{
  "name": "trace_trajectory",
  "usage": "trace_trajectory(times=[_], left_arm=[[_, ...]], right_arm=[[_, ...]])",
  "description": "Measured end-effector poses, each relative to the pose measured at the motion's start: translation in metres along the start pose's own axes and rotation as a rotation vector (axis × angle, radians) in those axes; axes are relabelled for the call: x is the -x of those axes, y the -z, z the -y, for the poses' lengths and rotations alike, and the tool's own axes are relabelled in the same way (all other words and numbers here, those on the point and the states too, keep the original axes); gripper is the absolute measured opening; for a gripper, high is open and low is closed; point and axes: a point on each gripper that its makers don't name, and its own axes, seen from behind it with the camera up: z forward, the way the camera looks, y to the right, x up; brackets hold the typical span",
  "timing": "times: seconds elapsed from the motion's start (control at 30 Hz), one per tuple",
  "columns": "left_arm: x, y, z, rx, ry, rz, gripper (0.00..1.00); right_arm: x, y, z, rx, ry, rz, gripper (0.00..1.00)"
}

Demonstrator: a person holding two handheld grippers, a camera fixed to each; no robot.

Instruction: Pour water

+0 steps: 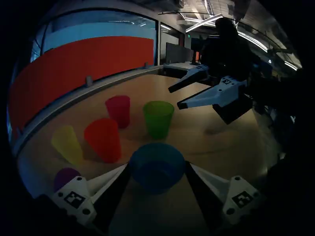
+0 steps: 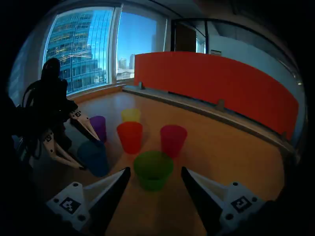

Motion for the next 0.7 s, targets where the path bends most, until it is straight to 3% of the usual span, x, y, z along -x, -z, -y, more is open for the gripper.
trace_trajectory(times=[0.27, 0.7], left_arm=[[-0.0014, -0.0056, 0.0002, -0.005, -0.029, 0.011, 0.92], [-0.0020, -0.0060, -0.0003, -0.003, -0.031, 0.027, 0.88]], right_arm=[[-0.0005, 0.0006, -0.0017, 0.003, 0.002, 0.001, 0.99], [0.0036, 0.0002, -0.0007, 0.002, 0.009, 0.014, 0.99]])
